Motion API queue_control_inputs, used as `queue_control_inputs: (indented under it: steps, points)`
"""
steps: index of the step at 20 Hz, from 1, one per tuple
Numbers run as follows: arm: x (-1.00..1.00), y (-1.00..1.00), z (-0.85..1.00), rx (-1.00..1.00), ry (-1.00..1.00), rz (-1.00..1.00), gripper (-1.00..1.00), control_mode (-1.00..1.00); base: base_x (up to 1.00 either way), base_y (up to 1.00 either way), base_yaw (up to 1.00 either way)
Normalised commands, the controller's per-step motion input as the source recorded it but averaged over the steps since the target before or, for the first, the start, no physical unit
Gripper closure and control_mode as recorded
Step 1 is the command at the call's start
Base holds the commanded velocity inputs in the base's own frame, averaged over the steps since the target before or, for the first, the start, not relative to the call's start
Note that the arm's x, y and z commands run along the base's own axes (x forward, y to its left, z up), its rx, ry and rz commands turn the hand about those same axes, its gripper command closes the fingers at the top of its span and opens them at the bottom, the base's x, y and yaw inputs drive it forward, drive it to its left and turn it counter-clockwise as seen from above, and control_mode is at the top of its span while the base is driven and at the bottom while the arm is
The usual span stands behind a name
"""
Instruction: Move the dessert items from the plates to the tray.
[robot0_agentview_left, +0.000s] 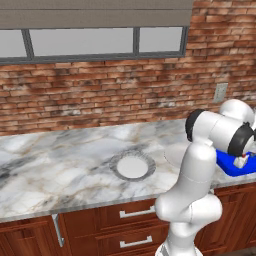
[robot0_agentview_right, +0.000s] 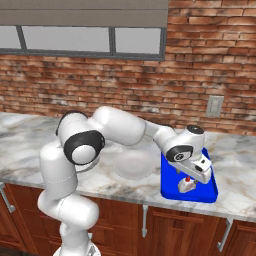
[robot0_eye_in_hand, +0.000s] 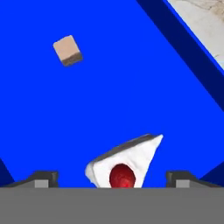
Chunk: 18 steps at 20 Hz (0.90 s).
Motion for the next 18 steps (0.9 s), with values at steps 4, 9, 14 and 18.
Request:
queue_control_inputs:
  steps: [4, 9, 14, 18]
  points:
    - [-0.11, -0.03, 0.55, 0.0, -0.09, 0.0, -1.0, -1.0, 0.0, 0.0, 0.0]
    - [-0.36, 0.1, 0.64, -0.01, -0.1, 0.0, -1.0, -1.0, 0.0, 0.0, 0.0]
    - [-0.71, 0.62, 0.47, -0.08, -0.1, 0.02, -1.0, -1.0, 0.0, 0.0, 0.0]
    - [-0.76, 1.0, 0.29, -0.14, -0.11, 0.15, -1.0, -1.0, 0.0, 0.0, 0.0]
